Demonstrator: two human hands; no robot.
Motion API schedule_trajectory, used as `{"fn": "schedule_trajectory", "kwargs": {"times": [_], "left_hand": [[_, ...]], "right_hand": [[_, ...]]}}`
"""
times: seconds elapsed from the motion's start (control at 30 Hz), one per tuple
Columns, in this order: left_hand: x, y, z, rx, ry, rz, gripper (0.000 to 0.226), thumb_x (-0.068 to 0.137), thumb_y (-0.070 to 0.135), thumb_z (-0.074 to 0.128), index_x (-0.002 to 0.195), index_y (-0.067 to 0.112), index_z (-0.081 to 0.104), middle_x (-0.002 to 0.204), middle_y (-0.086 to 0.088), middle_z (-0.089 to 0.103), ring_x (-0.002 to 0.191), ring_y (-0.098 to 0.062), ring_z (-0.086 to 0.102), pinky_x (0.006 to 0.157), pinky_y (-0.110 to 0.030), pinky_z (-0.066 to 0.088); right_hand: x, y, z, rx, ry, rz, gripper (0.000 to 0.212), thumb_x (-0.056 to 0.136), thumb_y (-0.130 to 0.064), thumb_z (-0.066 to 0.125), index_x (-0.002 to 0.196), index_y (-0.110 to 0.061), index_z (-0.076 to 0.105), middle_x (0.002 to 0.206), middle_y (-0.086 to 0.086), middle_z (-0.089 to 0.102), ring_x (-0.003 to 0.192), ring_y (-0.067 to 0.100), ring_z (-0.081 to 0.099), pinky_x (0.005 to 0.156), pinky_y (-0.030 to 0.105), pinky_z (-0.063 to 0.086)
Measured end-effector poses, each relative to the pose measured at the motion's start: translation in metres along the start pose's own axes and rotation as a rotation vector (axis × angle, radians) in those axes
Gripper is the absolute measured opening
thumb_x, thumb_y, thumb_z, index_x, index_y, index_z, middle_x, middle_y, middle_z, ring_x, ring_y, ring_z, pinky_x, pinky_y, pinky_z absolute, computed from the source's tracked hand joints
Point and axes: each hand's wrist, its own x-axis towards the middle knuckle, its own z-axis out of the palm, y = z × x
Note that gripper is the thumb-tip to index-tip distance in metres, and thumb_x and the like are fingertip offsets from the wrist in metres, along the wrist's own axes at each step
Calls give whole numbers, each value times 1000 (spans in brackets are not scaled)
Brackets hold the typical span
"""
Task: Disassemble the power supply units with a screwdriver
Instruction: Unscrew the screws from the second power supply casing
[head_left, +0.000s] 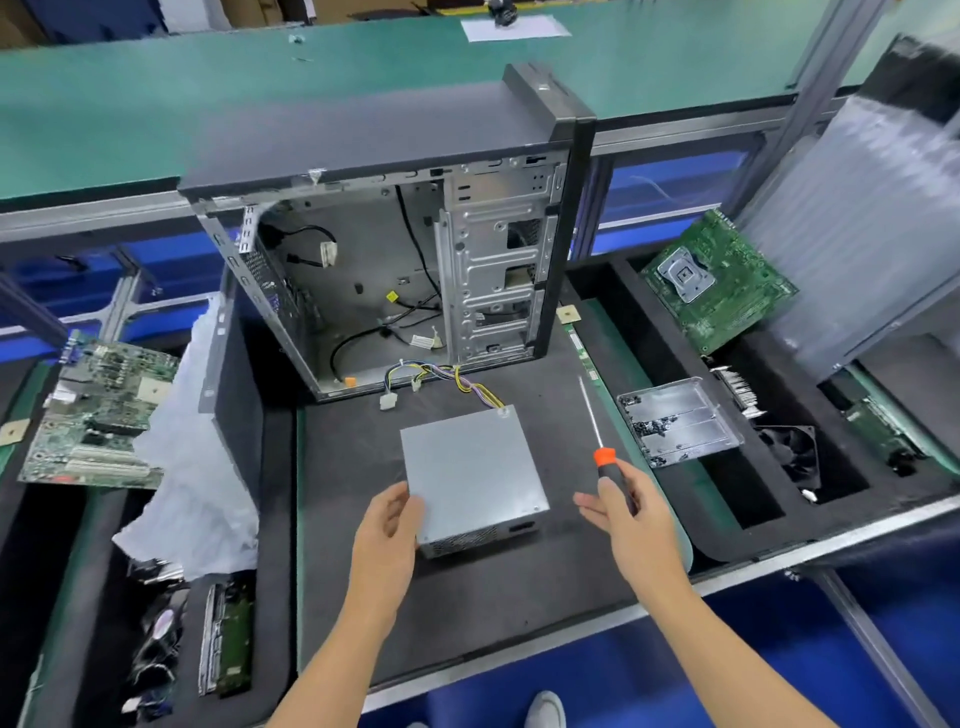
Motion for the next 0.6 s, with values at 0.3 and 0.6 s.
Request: {"fn": "schedule_trajectory", "kwargs": {"times": [0.3, 0.6], "left_hand": [[-3, 2, -39, -15, 128, 19, 18, 99, 28, 61, 110, 41, 59, 100, 36, 66, 91, 16, 61, 75, -14, 43], [-4, 2, -81, 80, 194, 62, 30, 97, 26, 64, 125, 36, 58, 124, 21, 61, 108, 10, 57, 85, -15, 42]], "right_hand": [[-12, 5, 43, -56, -143, 24, 27, 100, -21, 55, 120, -38, 60, 104, 5, 68, 90, 18, 73, 83, 32, 58], [-27, -1, 70, -238, -171, -64, 27, 91, -28, 68, 112, -43, 61, 97, -15, 67, 80, 12, 71, 77, 32, 55]]}}
